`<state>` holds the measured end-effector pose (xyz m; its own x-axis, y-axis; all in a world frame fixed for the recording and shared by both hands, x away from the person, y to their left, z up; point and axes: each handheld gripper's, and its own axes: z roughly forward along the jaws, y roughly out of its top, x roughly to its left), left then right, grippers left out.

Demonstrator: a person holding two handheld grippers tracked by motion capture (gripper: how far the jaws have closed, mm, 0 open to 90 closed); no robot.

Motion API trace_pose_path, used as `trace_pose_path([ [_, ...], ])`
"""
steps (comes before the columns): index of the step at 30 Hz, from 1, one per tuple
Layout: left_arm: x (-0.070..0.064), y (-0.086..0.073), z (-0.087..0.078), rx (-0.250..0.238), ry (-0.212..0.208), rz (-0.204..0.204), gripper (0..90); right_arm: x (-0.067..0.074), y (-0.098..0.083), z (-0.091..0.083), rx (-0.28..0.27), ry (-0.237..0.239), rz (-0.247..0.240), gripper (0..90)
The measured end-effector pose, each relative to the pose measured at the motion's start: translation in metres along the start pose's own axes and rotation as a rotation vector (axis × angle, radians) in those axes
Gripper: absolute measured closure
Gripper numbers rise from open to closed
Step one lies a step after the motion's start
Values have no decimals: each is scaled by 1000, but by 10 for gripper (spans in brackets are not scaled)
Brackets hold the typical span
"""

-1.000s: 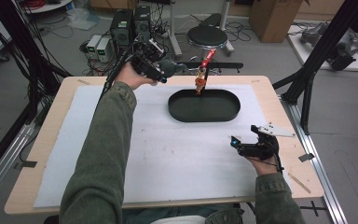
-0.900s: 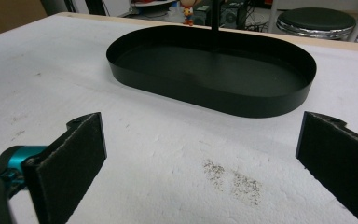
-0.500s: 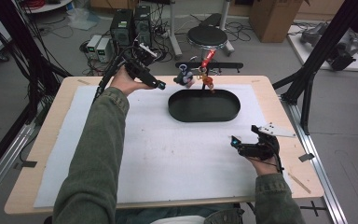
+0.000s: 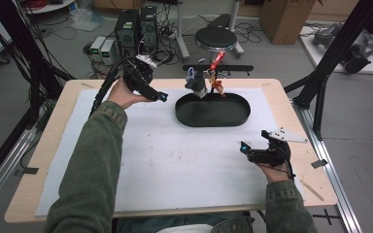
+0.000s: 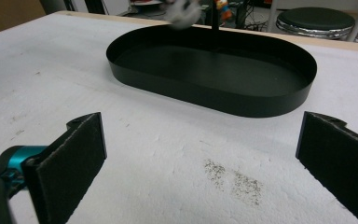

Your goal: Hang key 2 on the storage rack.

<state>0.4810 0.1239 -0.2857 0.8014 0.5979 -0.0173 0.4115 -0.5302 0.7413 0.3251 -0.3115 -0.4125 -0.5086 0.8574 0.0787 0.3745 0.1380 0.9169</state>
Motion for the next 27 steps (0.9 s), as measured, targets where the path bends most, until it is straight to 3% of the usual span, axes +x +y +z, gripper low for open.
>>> trace_pose_path([
  [5,-2,-17,-12,-4,17,-11,17,1,0,-1,2,-3,0,5],
  [14,-9,-35,-36,-38,-1,-21,17,0,0,1,4,-11,-2,5],
  [27,-11,-82,-47,-32,12,-58,17,-2,1,1,-4,-13,16,5],
])
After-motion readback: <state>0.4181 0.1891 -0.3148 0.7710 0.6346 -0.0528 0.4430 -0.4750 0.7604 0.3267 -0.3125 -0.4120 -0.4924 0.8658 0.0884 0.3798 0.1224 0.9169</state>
